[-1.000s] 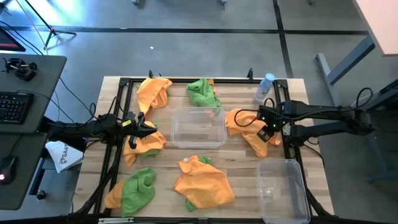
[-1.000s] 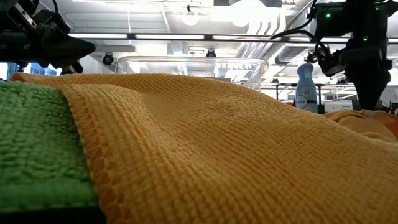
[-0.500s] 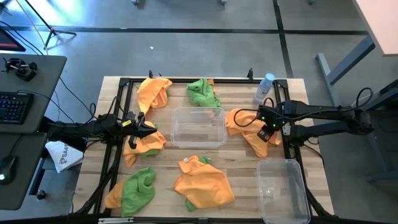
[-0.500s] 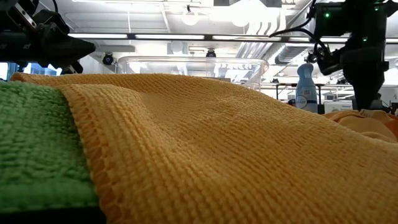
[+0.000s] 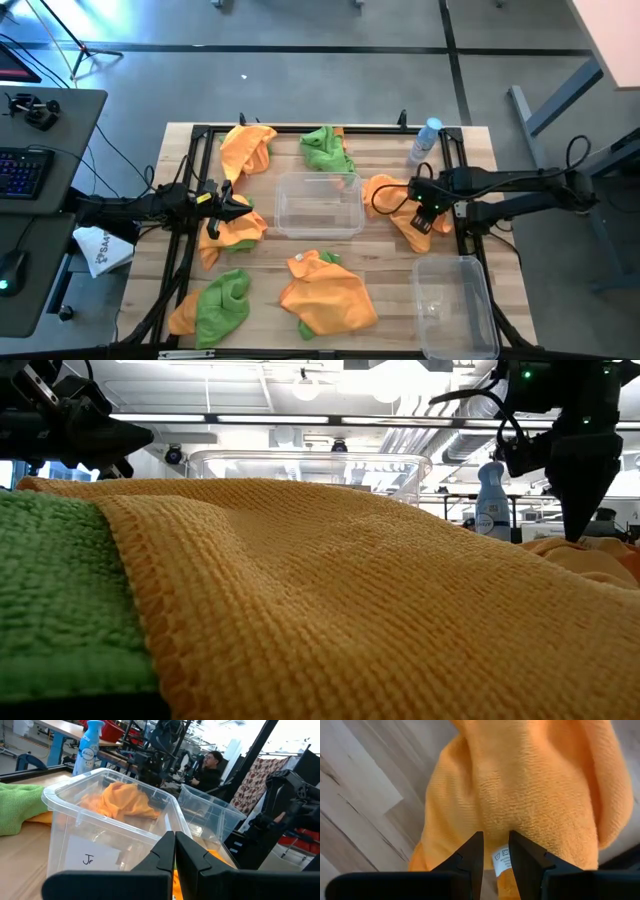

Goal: Sort microfiber towel by color & place in baskets
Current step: Put the yellow microfiber cloth into the top transparent bin

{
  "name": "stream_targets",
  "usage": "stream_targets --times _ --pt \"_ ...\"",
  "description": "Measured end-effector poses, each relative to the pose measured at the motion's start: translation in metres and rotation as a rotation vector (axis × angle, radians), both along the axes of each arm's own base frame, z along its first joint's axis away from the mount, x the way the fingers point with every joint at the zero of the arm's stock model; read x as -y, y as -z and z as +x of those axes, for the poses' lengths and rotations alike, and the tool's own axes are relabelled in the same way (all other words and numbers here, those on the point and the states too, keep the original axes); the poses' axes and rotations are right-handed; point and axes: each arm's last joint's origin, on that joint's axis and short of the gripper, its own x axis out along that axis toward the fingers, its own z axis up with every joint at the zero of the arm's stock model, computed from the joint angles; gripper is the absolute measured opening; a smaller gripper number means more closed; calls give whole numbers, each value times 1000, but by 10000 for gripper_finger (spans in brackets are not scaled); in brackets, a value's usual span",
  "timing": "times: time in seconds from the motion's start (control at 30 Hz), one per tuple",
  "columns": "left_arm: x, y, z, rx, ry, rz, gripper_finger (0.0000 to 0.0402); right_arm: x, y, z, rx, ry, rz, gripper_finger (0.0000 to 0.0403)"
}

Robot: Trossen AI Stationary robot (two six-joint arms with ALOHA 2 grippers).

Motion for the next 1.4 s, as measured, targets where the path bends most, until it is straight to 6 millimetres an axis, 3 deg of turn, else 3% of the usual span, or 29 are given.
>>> stream_targets --times 0.43,0.57,0.7,0.97,1.4 --pt "0 0 0 0 0 0 0 -1 11 13 -52 -27 -80 162" --pt "0 0 0 0 0 0 0 0 18 18 -106 -39 -116 168" --pt "0 0 0 0 0 0 0 2 22 20 -136 -34 -143 143" --pt "0 0 0 0 0 0 0 1 13 17 -60 -23 -152 14" --pt "0 0 0 0 0 0 0 -1 -18 -6 161 109 -144 2"
